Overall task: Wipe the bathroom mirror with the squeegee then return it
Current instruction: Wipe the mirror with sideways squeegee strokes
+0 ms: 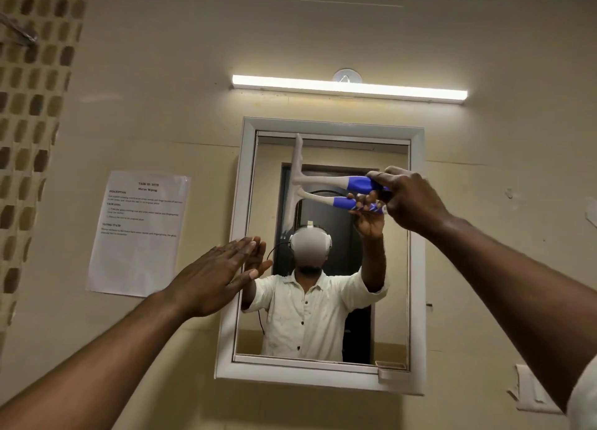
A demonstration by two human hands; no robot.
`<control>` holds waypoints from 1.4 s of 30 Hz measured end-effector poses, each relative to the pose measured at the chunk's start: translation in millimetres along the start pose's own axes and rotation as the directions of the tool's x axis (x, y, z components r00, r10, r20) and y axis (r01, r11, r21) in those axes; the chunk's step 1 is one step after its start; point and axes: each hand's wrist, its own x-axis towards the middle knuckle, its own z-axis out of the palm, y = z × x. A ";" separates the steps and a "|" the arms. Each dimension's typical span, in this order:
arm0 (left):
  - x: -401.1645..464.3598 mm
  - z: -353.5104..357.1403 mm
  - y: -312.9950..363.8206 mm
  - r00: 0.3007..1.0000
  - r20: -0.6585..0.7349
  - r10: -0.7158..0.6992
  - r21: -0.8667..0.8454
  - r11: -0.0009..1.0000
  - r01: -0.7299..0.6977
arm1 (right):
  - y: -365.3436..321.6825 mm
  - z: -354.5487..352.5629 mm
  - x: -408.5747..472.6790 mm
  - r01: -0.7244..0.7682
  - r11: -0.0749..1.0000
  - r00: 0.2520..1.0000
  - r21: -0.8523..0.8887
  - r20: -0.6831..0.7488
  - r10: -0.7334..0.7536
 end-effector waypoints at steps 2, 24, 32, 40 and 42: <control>-1.1 -1.9 1.0 1.000 -0.003 -0.003 -0.007 1.000 0.003 | -13.7 5.5 7.5 0.053 0.999 0.998 -0.010 0.024 -0.053; -14.2 -12.8 -9.7 1.000 -0.001 -0.029 0.037 0.999 0.029 | -45.0 29.1 54.7 0.089 0.989 0.996 -0.121 0.040 -0.085; -13.5 -6.4 -4.7 1.000 -0.002 -0.016 0.024 1.000 0.016 | -16.1 14.6 36.5 0.016 0.994 0.997 -0.109 0.081 -0.008; -5.8 1.8 1.9 1.000 -0.006 0.018 0.033 0.999 -0.018 | 26.3 -7.6 12.4 -0.089 0.990 0.991 -0.106 0.086 0.099; -3.3 5.1 5.4 1.000 -0.002 0.028 0.021 0.999 -0.028 | 35.6 -13.0 8.2 -0.121 0.986 0.987 -0.119 0.089 0.132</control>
